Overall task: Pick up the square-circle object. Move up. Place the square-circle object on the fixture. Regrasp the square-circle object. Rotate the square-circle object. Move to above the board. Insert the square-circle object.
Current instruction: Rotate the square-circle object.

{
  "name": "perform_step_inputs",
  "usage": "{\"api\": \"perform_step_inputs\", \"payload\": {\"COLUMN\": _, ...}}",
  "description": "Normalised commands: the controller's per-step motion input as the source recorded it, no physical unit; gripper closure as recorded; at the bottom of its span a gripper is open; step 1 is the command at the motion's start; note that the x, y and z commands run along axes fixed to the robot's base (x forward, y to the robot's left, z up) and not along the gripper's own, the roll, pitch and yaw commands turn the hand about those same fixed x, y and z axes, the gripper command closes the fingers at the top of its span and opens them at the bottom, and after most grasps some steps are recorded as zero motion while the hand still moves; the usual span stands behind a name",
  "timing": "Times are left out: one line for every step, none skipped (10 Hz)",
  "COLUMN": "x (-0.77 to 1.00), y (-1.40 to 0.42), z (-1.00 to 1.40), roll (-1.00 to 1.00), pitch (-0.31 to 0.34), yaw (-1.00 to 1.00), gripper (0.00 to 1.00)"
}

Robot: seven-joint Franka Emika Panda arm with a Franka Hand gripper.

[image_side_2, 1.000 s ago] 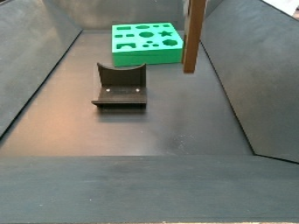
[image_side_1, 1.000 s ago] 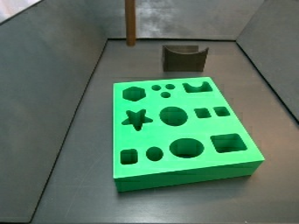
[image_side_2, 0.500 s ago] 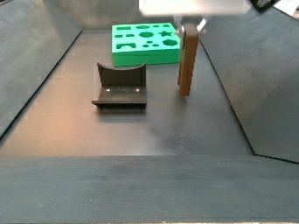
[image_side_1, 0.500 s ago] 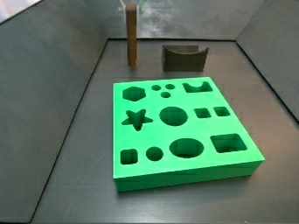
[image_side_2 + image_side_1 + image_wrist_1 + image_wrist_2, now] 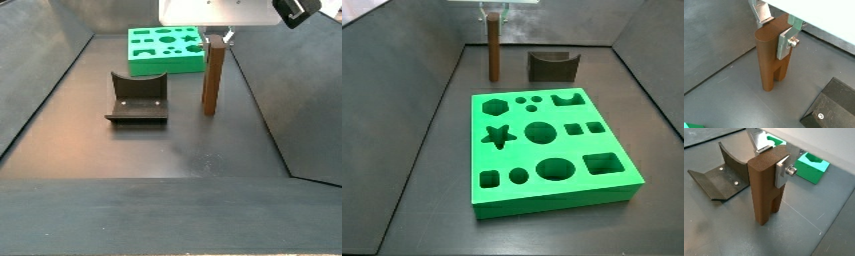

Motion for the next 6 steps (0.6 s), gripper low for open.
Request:
{"api": "perform_step_inputs", "payload": {"x": -0.01, "y": 0.02, "z": -0.18, "roll": -0.07, "pitch": -0.05, "yaw": -0.02, "gripper": 1.0}}
{"api": "perform_step_inputs", "payload": {"x": -0.01, "y": 0.02, "z": -0.18, "roll": -0.07, "pitch": -0.051, "yaw": -0.02, "gripper": 1.0}}
{"api": "perform_step_inputs", "payload": {"x": -0.01, "y": 0.02, "z": -0.18, "roll": -0.07, "pitch": -0.051, "yaw": -0.02, "gripper": 1.0}}
{"api": "perform_step_inputs", "payload": {"x": -0.01, "y": 0.02, "z": -0.18, "roll": -0.07, "pitch": -0.051, "yaw": -0.02, "gripper": 1.0}}
{"api": "perform_step_inputs", "payload": {"x": -0.01, "y": 0.02, "z": -0.18, "roll": -0.07, "pitch": -0.05, "yaw": -0.02, "gripper": 1.0}}
{"api": "perform_step_inputs", "payload": {"x": -0.01, "y": 0.02, "z": -0.18, "roll": -0.07, "pitch": -0.05, "yaw": -0.02, "gripper": 1.0}}
